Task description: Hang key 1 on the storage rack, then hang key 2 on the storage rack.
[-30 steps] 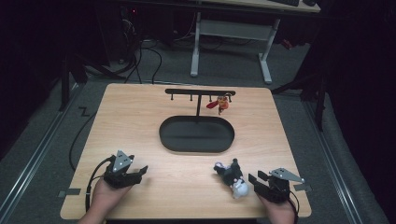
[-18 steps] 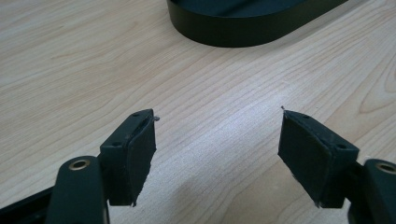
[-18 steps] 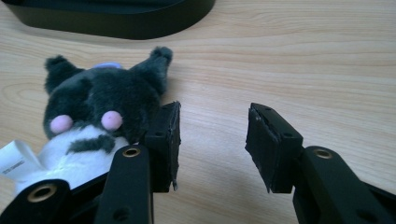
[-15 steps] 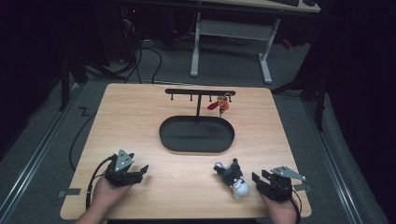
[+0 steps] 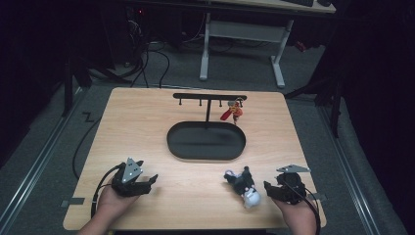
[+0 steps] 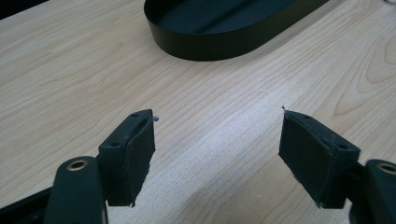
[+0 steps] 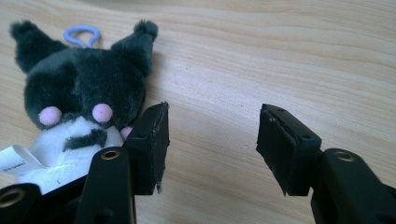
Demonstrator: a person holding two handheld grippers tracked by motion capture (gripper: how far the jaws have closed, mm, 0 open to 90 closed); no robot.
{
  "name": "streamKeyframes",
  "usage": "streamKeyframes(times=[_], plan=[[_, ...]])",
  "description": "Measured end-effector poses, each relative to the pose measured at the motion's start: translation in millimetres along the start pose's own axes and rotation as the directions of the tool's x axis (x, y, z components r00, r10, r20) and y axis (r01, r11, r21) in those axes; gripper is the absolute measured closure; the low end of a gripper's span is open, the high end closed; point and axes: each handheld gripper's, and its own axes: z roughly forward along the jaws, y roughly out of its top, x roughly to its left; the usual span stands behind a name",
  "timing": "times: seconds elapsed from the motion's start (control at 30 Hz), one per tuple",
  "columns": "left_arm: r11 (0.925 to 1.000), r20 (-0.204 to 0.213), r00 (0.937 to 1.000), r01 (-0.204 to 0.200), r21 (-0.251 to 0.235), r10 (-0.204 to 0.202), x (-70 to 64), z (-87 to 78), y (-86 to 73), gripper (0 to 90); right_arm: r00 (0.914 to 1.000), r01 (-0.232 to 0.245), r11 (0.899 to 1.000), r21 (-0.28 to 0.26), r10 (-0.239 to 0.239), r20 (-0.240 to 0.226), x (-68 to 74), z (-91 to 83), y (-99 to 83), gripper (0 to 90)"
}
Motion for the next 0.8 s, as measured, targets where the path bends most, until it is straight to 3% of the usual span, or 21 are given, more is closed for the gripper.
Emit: streamKeyframes(times=[0.4,0.57,0.8], plan=[[0.9998,0.01,0.9997,-0.021,0.006,0.021,-1.6,5.0,2.0,27.6,0.9967,0.081,0.988,0.131,-0.081,0.0,9.6,7.7,11.6,40.4],[0.9998,0.024,0.9995,-0.021,0.006,0.021,-1.7,7.0,1.8,27.5,0.997,0.076,0.982,0.171,-0.074,-0.021,12.4,9.0,13.4,39.1],[0.9996,0.028,0.9992,-0.028,-0.002,0.028,-2.0,3.4,2.6,27.5,0.9933,0.115,0.965,0.235,-0.109,-0.039,17.3,10.2,23.1,37.9]])
